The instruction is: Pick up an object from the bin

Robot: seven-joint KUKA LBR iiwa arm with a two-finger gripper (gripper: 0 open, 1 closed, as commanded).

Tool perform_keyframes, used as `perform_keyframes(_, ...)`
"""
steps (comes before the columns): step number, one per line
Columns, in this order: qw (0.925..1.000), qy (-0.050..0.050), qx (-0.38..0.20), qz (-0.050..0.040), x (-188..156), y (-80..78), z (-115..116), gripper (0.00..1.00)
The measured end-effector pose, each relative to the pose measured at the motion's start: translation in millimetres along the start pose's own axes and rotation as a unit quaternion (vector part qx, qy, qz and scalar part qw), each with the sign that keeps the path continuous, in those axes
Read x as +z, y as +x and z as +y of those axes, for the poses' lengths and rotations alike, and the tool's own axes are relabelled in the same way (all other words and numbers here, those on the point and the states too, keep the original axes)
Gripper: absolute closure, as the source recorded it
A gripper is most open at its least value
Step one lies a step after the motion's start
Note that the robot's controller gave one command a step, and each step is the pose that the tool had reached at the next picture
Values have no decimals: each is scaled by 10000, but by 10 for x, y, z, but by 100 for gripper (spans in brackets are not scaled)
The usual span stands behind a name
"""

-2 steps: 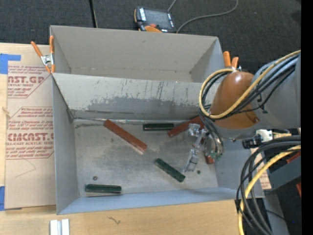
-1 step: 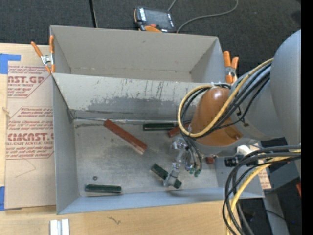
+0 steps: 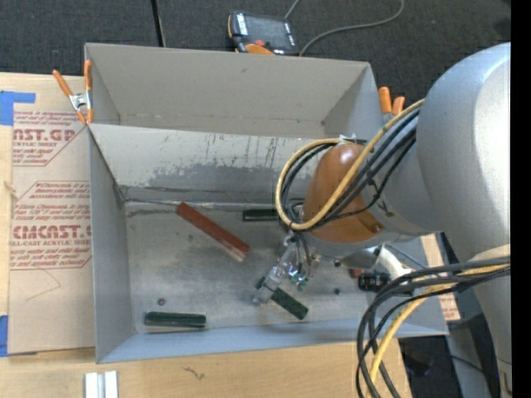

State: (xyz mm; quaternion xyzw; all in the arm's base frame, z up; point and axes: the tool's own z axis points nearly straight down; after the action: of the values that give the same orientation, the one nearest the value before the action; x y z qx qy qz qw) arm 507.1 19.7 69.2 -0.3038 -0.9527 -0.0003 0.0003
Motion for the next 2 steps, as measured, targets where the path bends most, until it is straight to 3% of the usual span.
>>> perform_keyframes(1,10000,1,-1,-1,-10,-5,-2,100)
perform_keyframes(2,10000,5,0,0,-2,-3,-5,0)
